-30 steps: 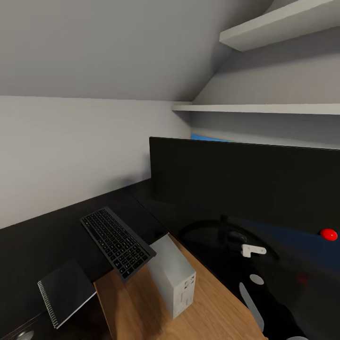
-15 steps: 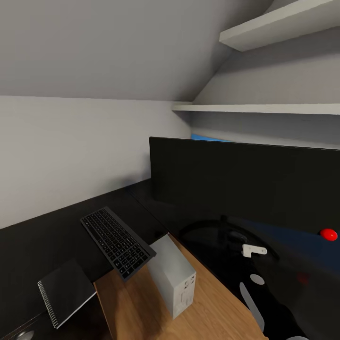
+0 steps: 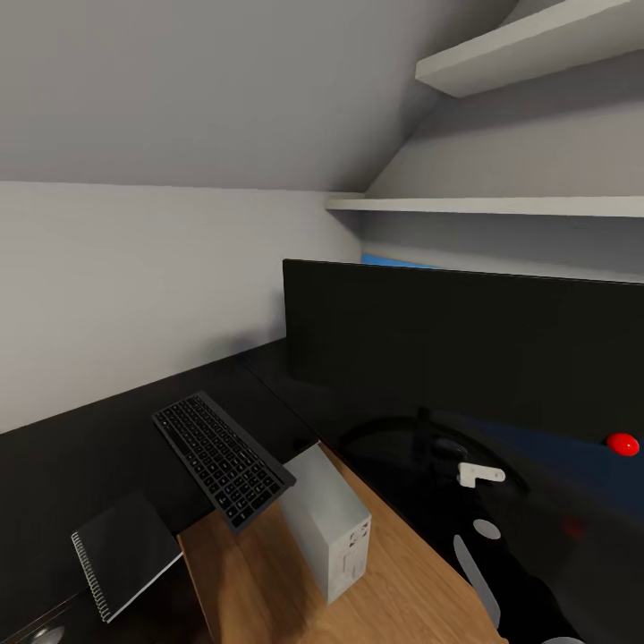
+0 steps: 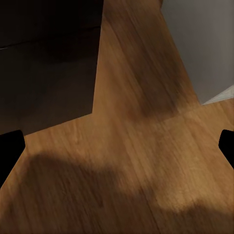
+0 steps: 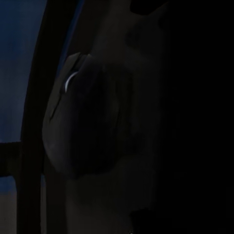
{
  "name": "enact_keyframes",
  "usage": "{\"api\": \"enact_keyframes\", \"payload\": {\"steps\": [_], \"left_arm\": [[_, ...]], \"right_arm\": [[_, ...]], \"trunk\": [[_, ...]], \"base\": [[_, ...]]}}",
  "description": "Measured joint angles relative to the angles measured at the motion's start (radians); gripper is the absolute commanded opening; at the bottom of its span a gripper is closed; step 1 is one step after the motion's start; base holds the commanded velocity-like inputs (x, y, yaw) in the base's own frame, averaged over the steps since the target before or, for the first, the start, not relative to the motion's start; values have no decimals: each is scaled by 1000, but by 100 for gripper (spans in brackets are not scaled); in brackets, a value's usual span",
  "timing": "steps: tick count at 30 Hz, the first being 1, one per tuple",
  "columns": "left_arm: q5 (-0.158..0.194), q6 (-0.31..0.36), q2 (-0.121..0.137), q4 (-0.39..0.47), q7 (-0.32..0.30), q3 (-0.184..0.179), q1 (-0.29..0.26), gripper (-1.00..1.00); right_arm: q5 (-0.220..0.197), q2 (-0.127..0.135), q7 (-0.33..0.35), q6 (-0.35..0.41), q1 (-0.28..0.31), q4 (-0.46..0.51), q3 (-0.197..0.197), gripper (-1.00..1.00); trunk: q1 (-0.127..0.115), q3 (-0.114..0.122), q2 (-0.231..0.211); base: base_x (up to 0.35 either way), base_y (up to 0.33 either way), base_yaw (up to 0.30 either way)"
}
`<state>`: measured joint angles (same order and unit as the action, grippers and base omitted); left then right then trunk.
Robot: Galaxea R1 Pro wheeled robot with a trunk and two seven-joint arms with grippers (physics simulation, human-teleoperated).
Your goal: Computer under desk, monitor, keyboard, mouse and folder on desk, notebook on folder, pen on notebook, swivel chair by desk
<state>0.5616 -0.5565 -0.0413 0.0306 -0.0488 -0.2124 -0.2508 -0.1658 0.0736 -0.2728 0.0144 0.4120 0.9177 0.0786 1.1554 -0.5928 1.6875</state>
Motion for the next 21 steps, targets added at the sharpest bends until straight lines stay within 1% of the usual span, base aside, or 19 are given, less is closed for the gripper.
{"api": "enact_keyframes", "payload": {"steps": [7, 14, 21], "left_arm": [[-1, -1, 0, 0, -1, -1, 0, 100], [-1, -1, 1, 0, -2, -2, 0, 100], [-1, 0, 1, 0, -3, -2, 0, 100]], "right_arm": [[0, 0, 3, 0, 0, 0, -1, 100], [-1, 2, 4, 0, 0, 0, -2, 100], [-3, 3, 3, 1, 0, 0, -3, 100]], "trunk": [[0, 0, 0], [0, 0, 0], [0, 0, 0]], "base": [[5, 0, 0], [72, 0, 0], [24, 0, 0]]}}
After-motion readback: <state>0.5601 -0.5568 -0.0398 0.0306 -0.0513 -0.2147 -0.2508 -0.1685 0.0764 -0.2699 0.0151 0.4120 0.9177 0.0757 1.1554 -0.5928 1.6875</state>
